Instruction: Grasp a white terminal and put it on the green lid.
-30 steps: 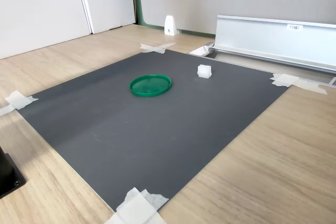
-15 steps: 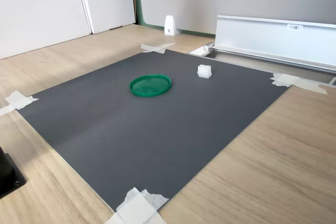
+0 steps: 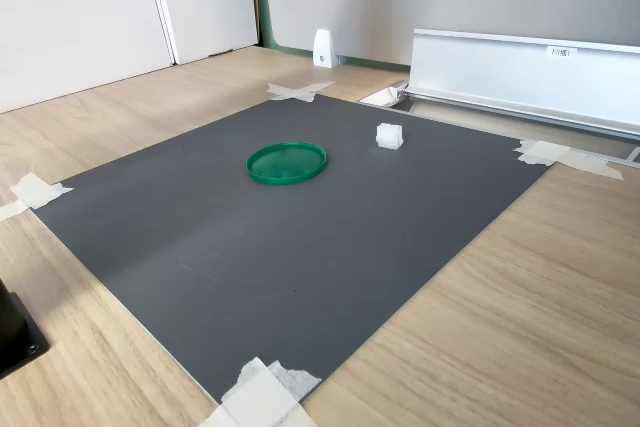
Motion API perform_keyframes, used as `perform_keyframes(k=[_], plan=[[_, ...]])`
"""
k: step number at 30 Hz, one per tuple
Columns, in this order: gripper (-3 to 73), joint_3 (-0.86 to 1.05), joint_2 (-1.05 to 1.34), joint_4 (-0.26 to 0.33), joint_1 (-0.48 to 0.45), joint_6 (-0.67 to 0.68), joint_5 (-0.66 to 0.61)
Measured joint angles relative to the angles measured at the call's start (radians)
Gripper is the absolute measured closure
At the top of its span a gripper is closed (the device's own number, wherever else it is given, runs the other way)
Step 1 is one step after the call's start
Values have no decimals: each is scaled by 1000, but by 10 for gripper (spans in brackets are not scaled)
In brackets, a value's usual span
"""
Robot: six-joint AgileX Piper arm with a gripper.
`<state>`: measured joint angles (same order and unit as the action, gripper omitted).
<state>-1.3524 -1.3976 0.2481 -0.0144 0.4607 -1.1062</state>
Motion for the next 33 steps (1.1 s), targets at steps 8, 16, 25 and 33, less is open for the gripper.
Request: perform_keyframes(k=[8, 16, 25, 33], plan=[[-29, -211, -189, -126, 0, -82, -115], [-30, -262, -321, -234, -40, -113, -100], [-30, -262, -425, -224, -93, -59, -33], [-27, -191, -472, -232, -93, -41, 52]])
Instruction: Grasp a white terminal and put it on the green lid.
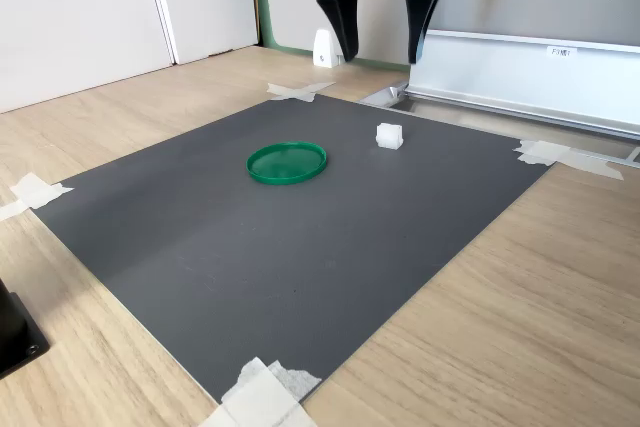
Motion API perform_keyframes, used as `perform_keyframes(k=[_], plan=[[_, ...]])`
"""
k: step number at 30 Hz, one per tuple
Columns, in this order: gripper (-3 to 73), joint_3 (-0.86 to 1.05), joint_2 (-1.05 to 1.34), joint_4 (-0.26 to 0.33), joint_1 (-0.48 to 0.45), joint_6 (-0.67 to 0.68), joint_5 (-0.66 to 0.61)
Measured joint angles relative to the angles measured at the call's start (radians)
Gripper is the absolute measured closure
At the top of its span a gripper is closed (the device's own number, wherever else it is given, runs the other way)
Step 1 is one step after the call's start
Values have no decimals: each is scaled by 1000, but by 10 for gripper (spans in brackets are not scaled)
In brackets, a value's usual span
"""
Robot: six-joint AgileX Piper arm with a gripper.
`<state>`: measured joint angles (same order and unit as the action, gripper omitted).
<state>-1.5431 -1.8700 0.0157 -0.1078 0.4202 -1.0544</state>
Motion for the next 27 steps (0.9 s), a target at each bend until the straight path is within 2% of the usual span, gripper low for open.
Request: perform_keyframes(k=[12, 22, 27], plan=[[5, 54, -78, -22, 0, 1, 79], [8, 55, -141, -22, 0, 0, 129], [34, 55, -147, -16, 0, 1, 150]])
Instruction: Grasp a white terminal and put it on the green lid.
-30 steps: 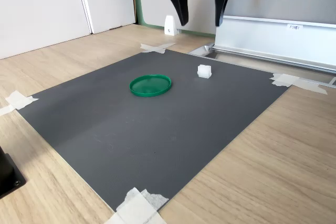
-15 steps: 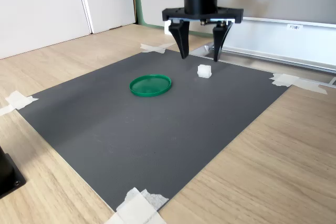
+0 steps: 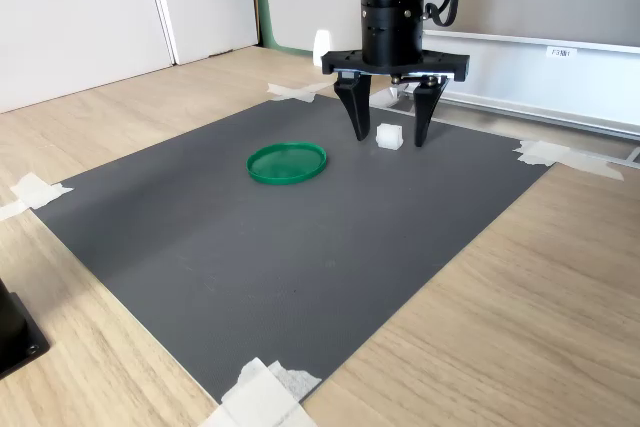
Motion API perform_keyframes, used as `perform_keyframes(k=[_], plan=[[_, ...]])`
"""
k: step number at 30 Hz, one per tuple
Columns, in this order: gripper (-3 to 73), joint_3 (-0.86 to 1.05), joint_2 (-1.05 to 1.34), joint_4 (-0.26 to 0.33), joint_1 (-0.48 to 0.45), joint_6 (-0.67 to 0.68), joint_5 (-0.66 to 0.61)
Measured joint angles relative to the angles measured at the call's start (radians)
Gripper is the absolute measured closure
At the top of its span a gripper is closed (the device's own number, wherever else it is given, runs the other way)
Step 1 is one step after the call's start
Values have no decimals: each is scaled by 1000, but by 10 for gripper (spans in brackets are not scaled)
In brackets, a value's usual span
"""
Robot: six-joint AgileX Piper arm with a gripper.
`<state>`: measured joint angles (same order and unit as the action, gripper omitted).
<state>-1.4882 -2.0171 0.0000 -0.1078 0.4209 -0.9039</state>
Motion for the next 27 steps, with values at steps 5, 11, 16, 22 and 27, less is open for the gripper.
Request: perform_keyframes(k=[5, 11, 16, 22, 27], plan=[[132, 0, -6, 6, 0, 1, 0], [319, 0, -20, 0, 25, 1, -10], [383, 0, -19, -10, 55, 2, -19], [383, -4, 55, -7, 57, 45, -35], [383, -11, 149, -9, 57, 120, -94]])
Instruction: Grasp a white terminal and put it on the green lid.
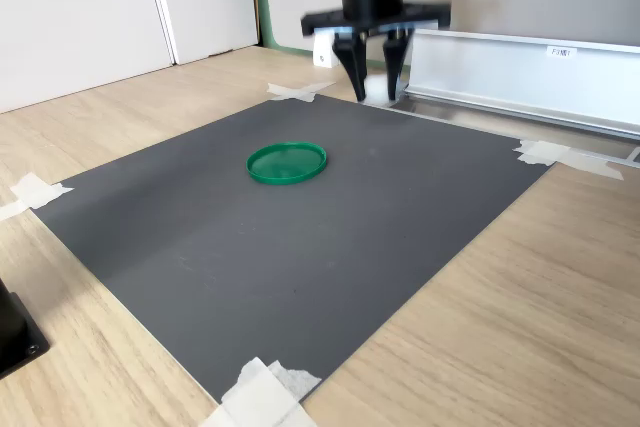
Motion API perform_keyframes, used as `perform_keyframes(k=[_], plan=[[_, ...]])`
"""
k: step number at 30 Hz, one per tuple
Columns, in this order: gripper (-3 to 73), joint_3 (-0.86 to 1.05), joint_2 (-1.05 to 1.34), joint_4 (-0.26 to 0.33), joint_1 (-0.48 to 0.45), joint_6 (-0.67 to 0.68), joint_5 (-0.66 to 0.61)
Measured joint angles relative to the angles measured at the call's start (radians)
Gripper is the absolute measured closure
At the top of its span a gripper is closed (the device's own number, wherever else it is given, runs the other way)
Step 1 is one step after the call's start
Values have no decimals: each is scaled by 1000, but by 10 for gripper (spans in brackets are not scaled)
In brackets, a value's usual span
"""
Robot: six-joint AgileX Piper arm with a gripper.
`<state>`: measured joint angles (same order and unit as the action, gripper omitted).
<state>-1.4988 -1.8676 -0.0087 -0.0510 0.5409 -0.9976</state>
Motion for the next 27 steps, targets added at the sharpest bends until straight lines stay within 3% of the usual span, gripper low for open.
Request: perform_keyframes(k=[5, 10, 20, 24, 27], plan=[[383, 24, 94, 9, 0, 128, -105], [383, 143, 192, 19, 0, 210, -115], [383, 422, 261, 9, 7, 220, 61], [383, 505, 261, -37, 65, 219, 141], [383, 526, 261, -40, 94, 213, 178]])
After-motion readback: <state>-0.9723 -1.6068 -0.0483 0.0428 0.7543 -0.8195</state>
